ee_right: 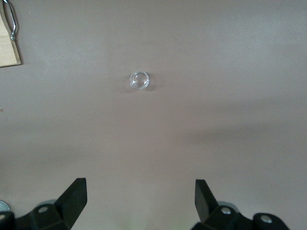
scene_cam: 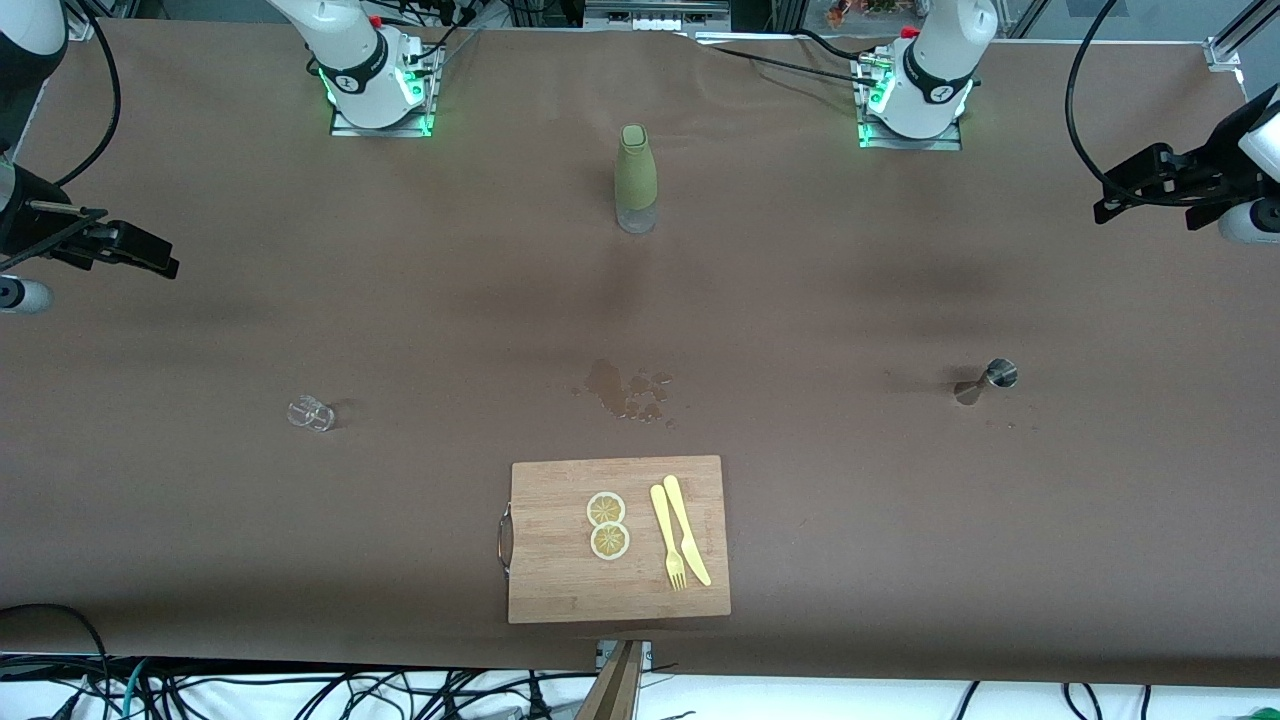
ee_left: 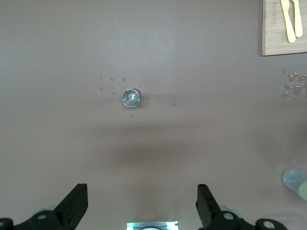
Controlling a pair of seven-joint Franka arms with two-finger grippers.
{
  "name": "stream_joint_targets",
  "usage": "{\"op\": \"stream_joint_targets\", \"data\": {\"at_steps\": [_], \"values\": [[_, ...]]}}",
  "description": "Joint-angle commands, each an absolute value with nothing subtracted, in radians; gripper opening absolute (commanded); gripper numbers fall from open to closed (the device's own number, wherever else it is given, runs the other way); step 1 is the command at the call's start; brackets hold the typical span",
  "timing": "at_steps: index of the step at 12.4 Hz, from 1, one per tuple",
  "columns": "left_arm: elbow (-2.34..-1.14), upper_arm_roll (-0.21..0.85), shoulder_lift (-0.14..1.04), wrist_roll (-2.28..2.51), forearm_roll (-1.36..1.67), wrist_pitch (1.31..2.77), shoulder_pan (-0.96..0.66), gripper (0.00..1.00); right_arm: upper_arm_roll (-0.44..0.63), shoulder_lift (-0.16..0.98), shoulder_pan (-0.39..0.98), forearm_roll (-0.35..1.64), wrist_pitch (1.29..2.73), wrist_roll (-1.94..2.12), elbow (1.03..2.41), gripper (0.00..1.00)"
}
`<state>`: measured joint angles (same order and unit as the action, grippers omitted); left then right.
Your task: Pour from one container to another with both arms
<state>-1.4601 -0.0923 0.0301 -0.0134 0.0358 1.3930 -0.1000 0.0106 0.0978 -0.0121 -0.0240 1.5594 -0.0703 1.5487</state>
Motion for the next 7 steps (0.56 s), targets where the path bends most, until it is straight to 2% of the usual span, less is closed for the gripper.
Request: {"op": "stream_joint_targets", "data": {"at_steps": [1,7], "values": [[-1.453,-0.087,0.025,0.000,0.006,1.387,-0.103,1.00,0.006,0.091,-0.018,-0.009,1.555,-0.068,1.554,1.00],[-1.453,-0.087,0.031,0.002,0.006,1.390,-0.103,1.00,0.006,0.091,-0.018,-0.009,1.559,-0.067,1.554,1.00]]}}
